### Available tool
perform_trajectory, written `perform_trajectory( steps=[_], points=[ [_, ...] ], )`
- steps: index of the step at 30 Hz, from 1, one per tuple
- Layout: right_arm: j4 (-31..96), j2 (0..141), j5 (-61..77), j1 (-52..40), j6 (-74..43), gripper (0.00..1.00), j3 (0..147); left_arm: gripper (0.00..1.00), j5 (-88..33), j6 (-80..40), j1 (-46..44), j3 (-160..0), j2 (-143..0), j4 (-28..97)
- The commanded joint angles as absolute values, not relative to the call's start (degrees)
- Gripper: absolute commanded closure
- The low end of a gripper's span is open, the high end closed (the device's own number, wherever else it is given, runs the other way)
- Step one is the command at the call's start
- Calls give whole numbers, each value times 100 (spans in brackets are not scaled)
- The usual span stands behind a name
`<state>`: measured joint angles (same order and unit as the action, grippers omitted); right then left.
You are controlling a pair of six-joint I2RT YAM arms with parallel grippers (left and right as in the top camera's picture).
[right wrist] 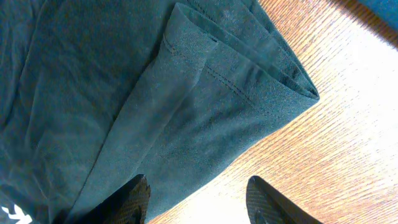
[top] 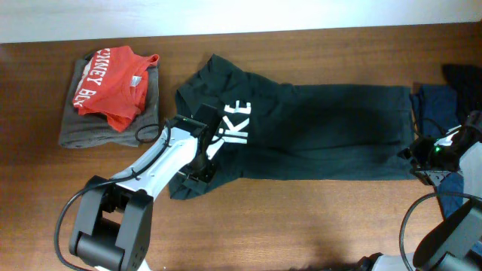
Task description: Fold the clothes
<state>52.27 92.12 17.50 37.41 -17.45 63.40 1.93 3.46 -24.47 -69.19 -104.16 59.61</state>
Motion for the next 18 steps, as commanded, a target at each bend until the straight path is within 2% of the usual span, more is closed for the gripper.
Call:
perform_trajectory(
  steps=[1,3,5,9,14,18],
  points=[
    [5245,9238,1782,3747,-1675,45,6326,99,148,349,-2443,-7404,-10433,6401],
    [5264,9238,1782,3747,-1675,45,6326,98,-91,349,-2484,-7500,-10433,6576],
    [5269,9238,1782,3747,-1675,45,6326,86,-121,351,-2604,-7446,-10442,6523],
    [5262,9238,1782,3747,-1675,45,6326,73,263,294,-2923,-7236,-10447,6222],
    [5269,9238,1780,3747,-1675,45,6326,65,934,-8,-3256,-6917,-10453,6036],
    [5262,9238,1782,3747,-1675,45,6326,65,1297,-196,-3286,-6595,-10453,5852]
  ],
)
